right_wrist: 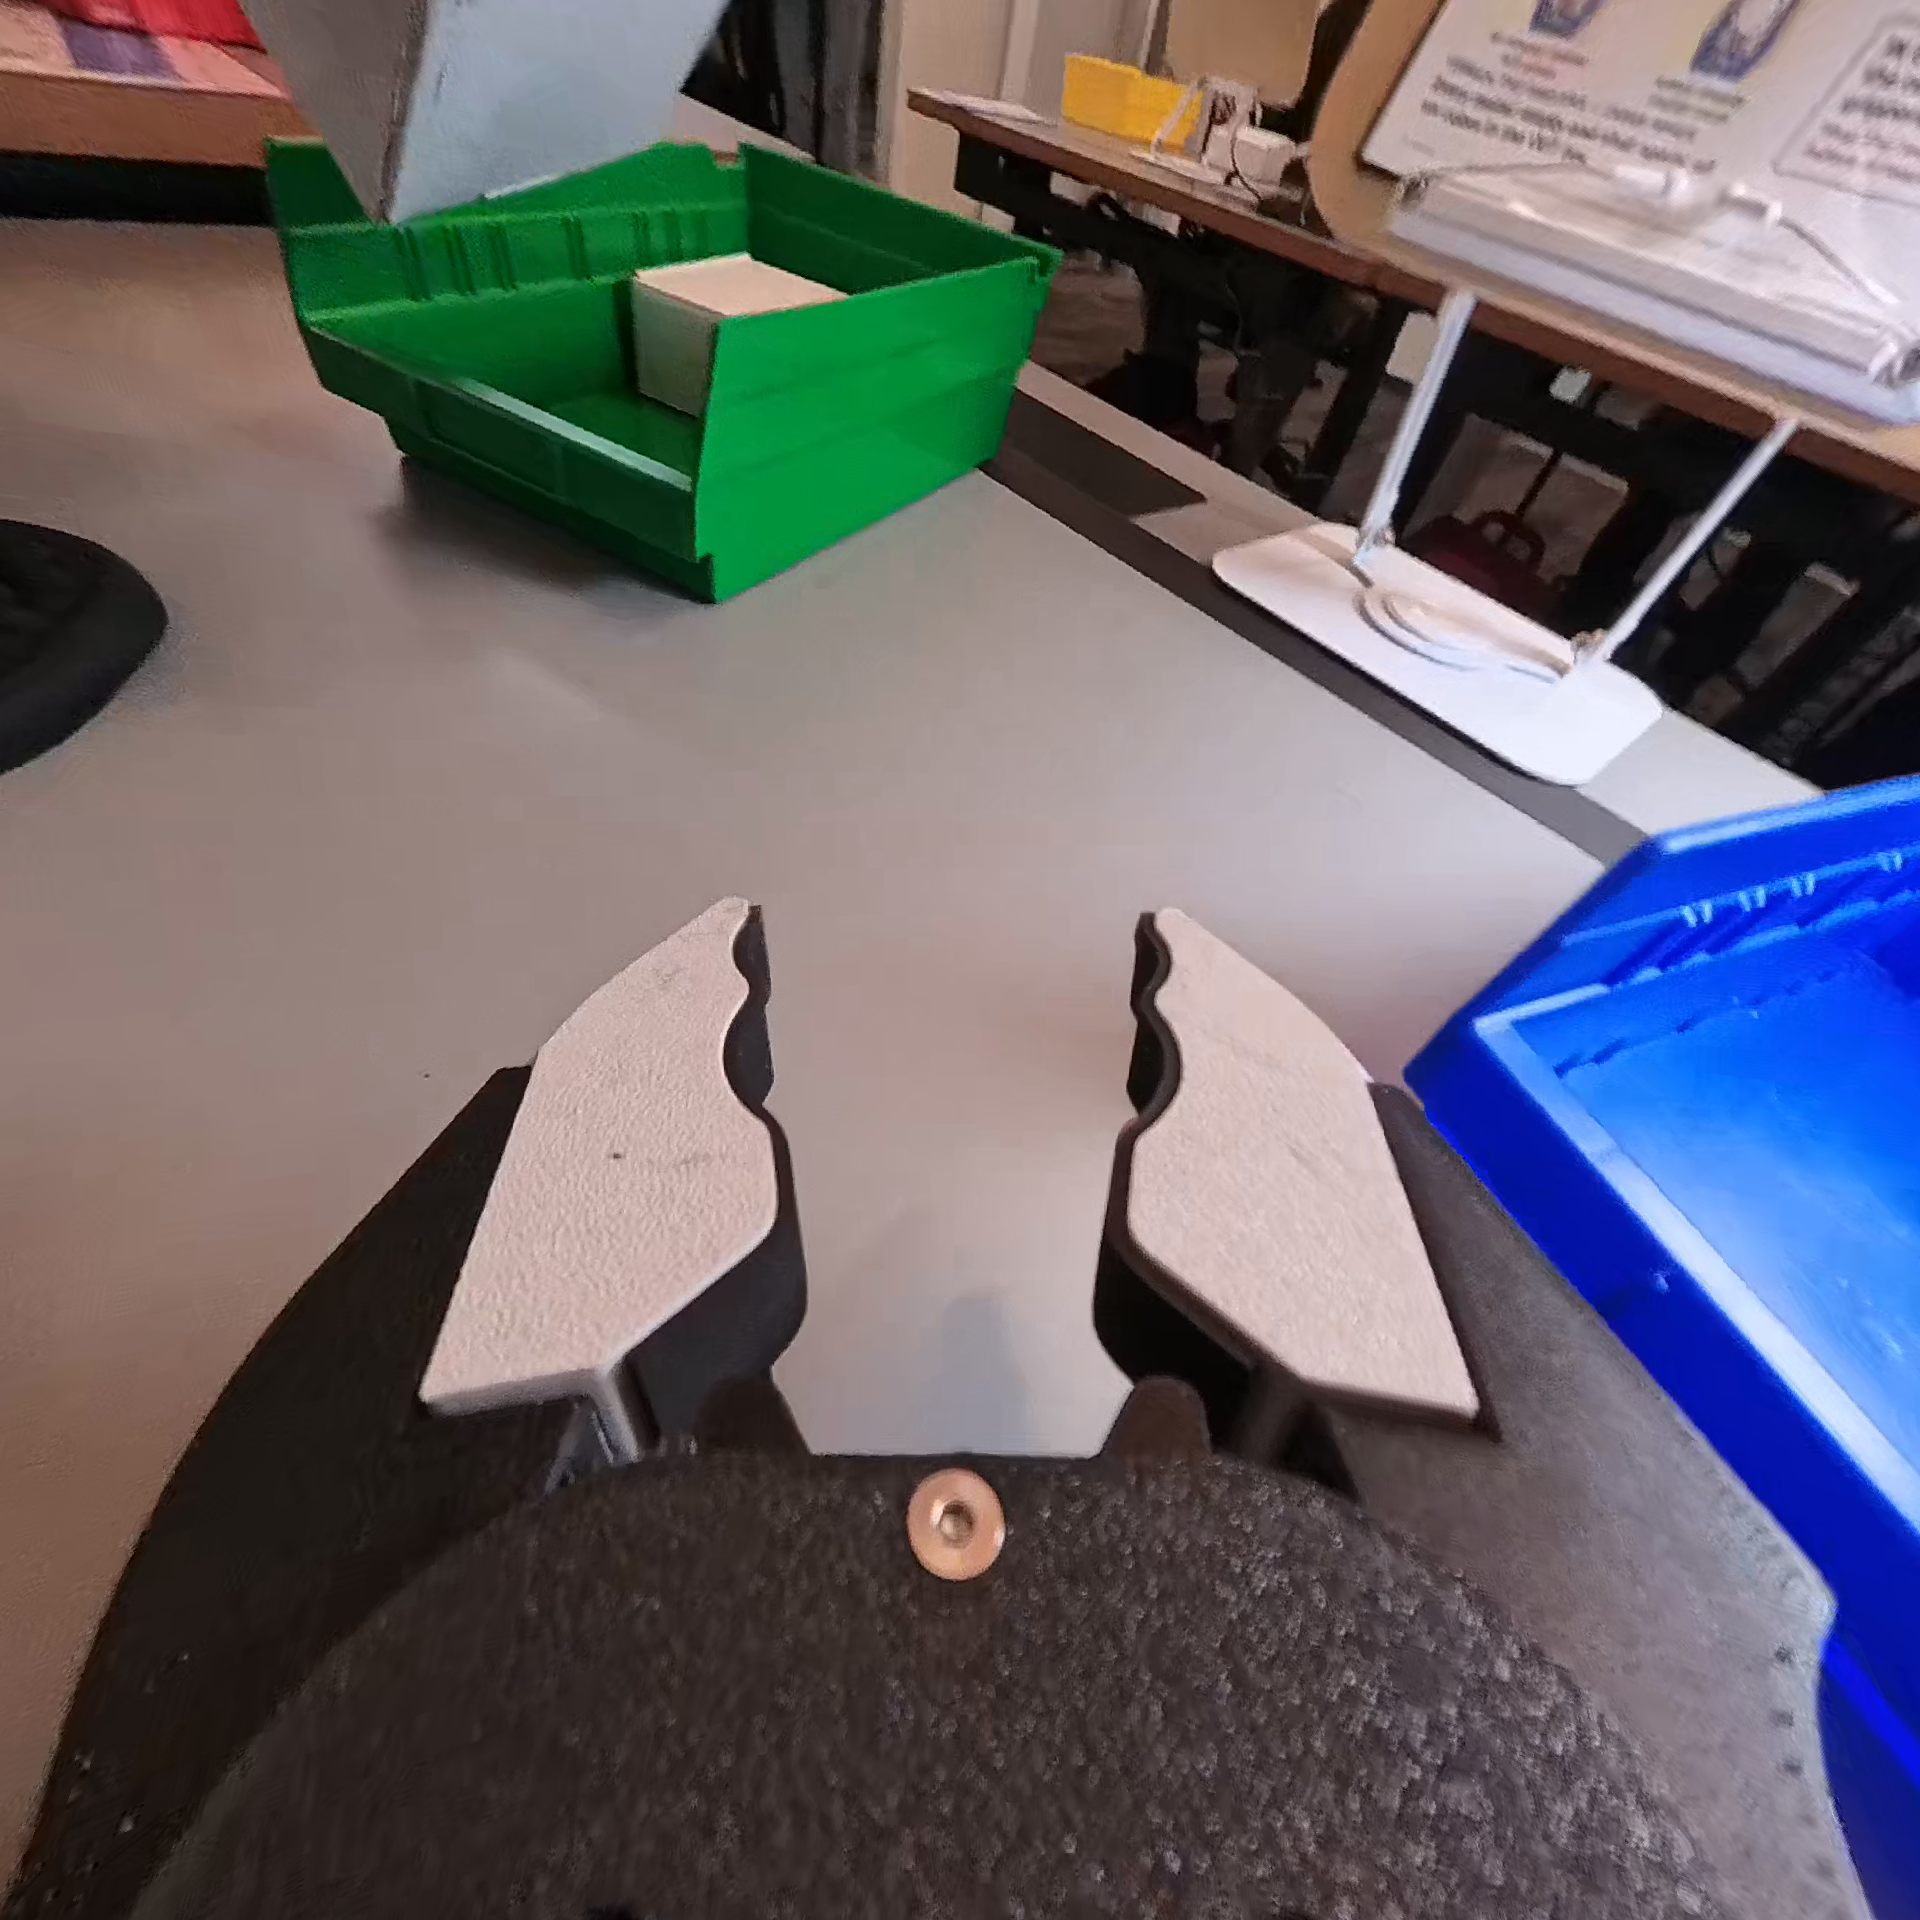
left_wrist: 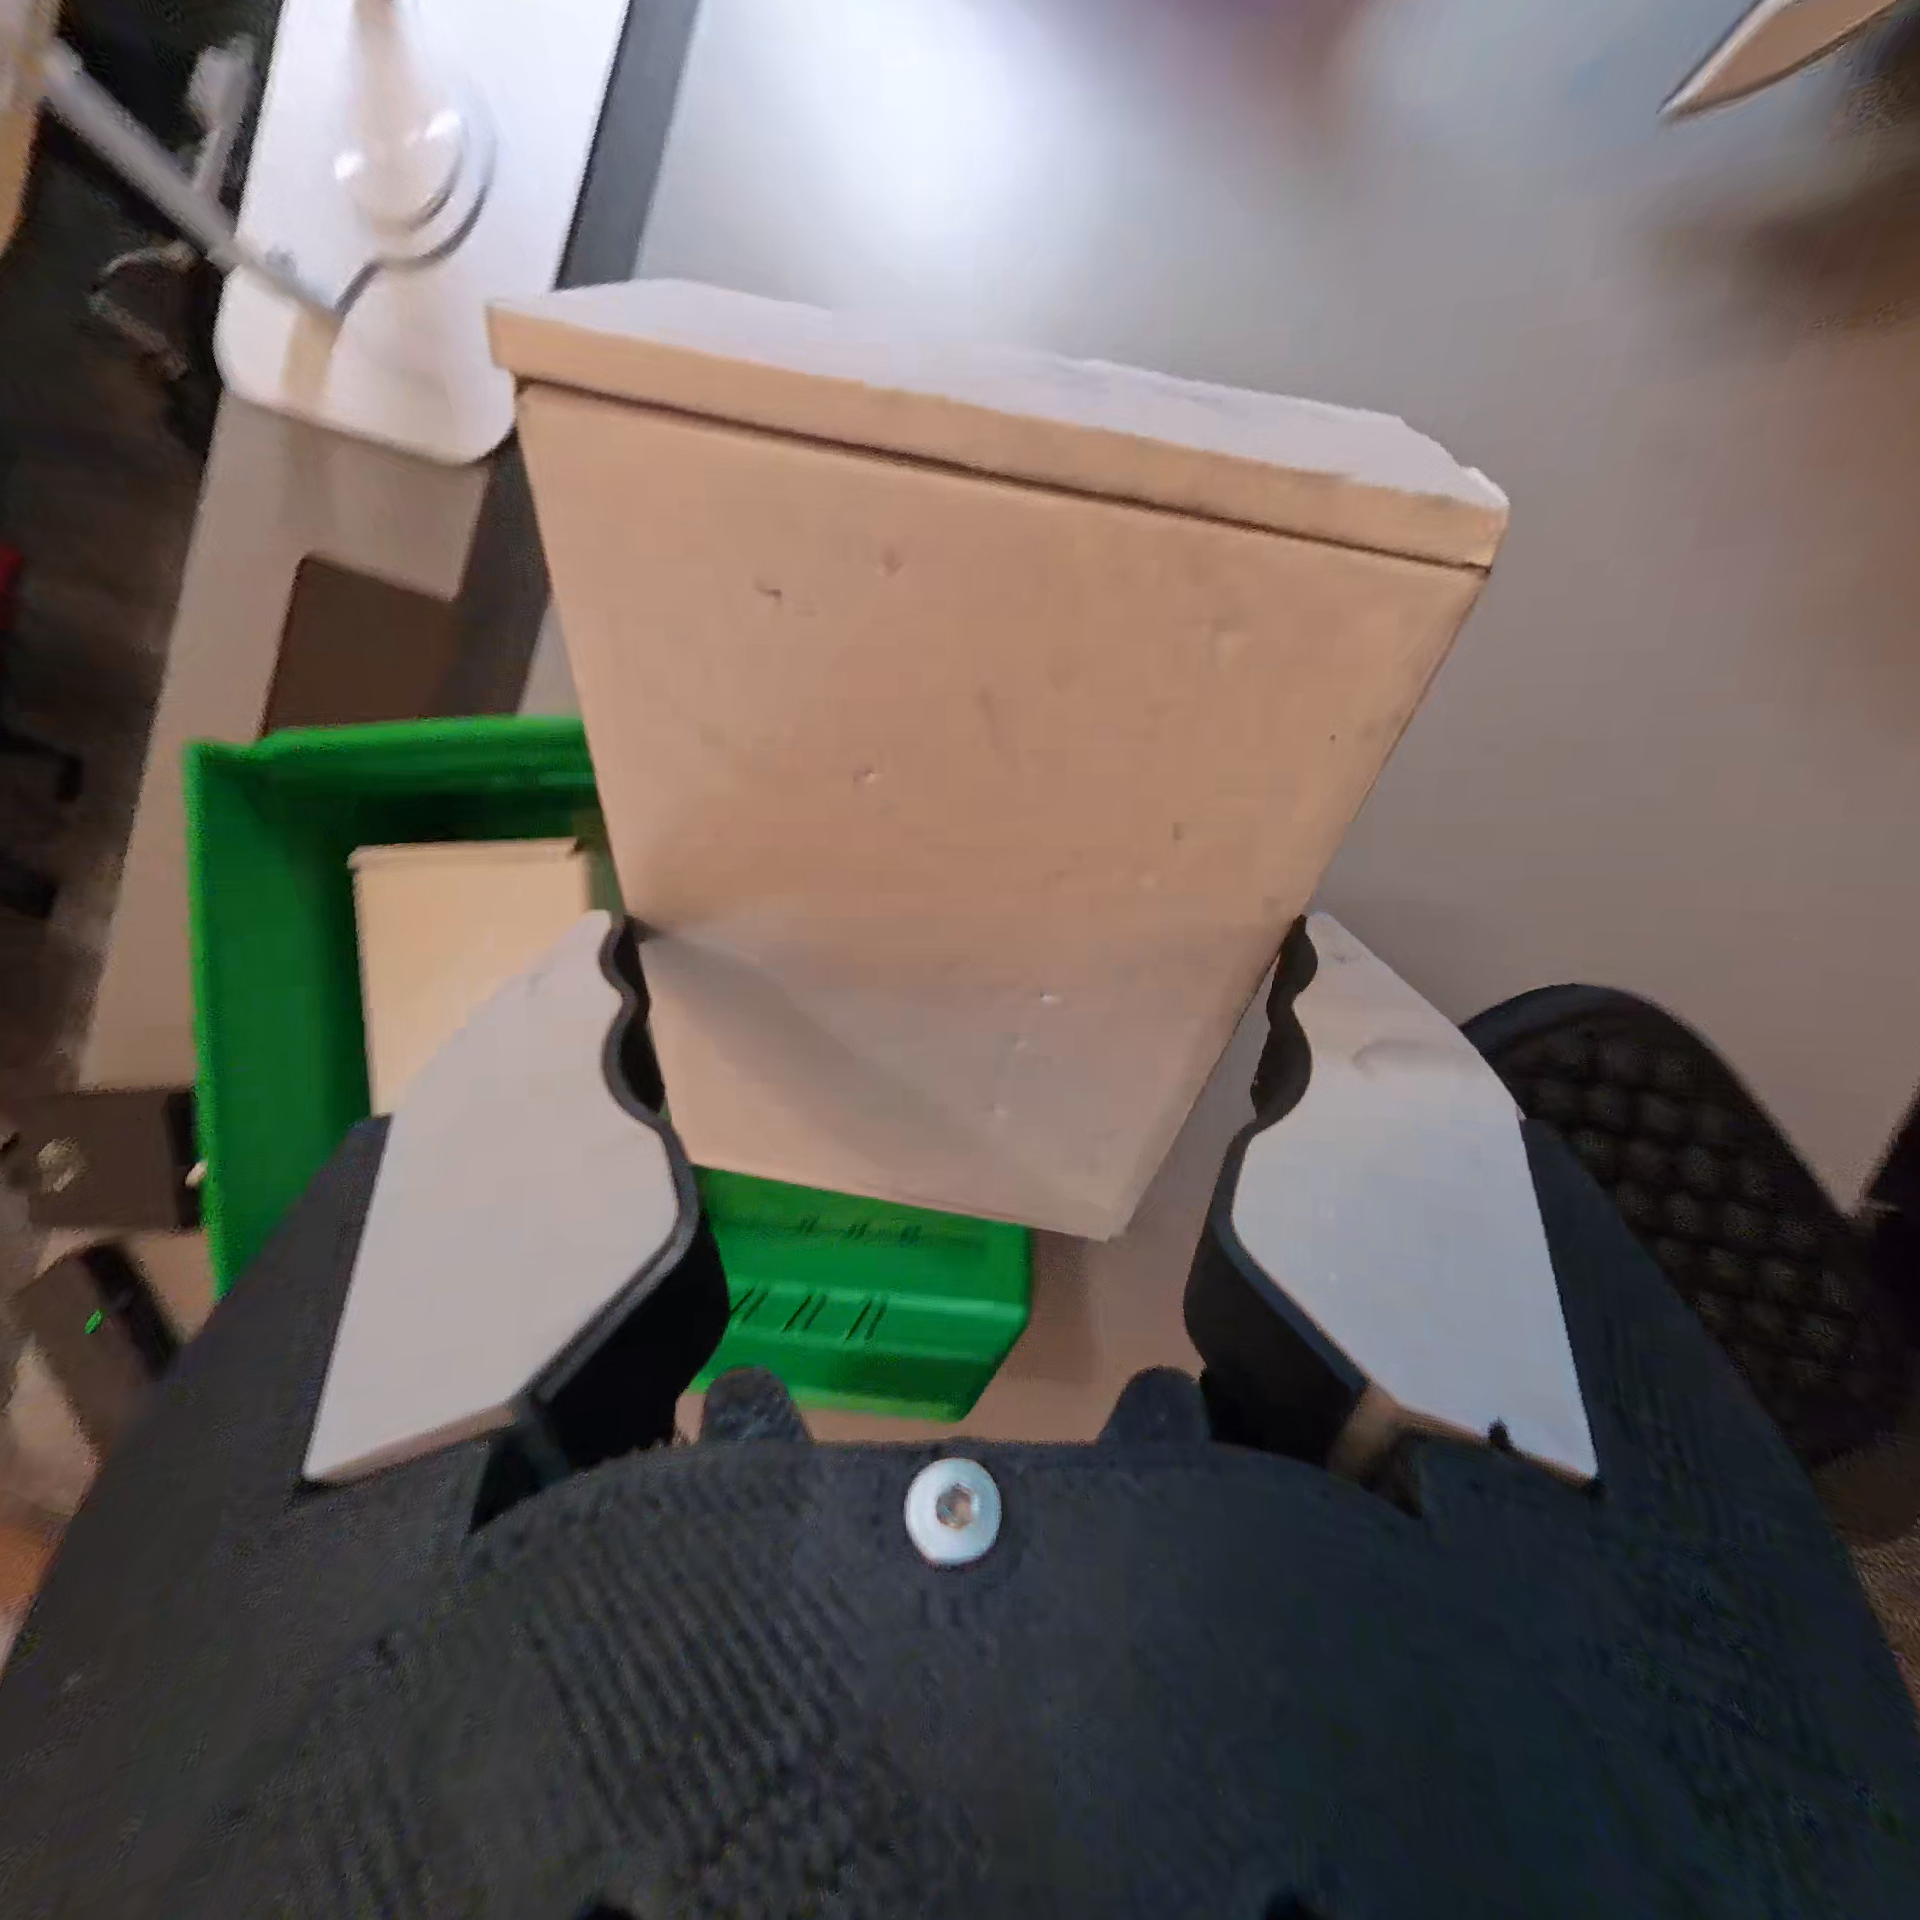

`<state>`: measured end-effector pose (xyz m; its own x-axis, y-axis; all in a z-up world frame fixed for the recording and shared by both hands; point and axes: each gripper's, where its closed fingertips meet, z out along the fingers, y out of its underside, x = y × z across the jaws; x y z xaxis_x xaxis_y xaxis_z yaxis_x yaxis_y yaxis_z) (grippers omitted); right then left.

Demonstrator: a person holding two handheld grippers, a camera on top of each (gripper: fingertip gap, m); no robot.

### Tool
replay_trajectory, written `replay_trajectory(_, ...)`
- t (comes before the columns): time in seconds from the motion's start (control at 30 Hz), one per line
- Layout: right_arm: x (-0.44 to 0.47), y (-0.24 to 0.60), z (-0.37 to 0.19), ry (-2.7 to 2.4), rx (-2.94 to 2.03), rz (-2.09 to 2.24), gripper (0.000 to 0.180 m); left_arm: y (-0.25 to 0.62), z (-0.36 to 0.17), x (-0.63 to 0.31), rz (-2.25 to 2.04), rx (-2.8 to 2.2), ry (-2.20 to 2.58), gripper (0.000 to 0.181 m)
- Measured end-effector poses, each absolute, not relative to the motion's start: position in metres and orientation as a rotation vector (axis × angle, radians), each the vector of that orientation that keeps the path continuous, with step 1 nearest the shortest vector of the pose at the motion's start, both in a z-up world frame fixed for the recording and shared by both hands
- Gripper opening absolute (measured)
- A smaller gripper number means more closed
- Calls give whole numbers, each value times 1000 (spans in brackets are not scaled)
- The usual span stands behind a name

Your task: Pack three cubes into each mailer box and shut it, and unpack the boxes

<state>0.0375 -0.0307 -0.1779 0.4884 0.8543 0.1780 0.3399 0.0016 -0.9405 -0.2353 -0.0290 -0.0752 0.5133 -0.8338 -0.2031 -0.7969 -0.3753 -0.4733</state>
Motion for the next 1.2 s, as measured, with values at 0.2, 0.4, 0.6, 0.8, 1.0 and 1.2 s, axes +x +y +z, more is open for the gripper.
replay_trajectory(0.2, 16, -46, -166, -1175, -1415, 482, 75, -61, -94, -148, -381, -2146, 1528, 113)
replay_trajectory(0.4, 11, -55, -162, -1329, -1129, 148, 85, -88, -133, -78, -595, -2092, 1737, 112)
replay_trajectory(0.6, 19, -55, -161, -1394, -990, -16, 97, -102, -151, -32, -791, -2027, 1849, 78)
replay_trajectory(0.8, 18, -64, -186, -1516, -914, -146, 92, -91, -171, -14, -670, -1996, 1903, 66)
replay_trajectory(1.0, 22, -55, -187, -1490, -1037, -11, 91, -74, -155, -21, -675, -1871, 1680, 75)
replay_trajectory(1.2, 23, -55, -183, -1436, -1156, 228, 90, -72, -155, -49, -672, -1744, 1439, 96)
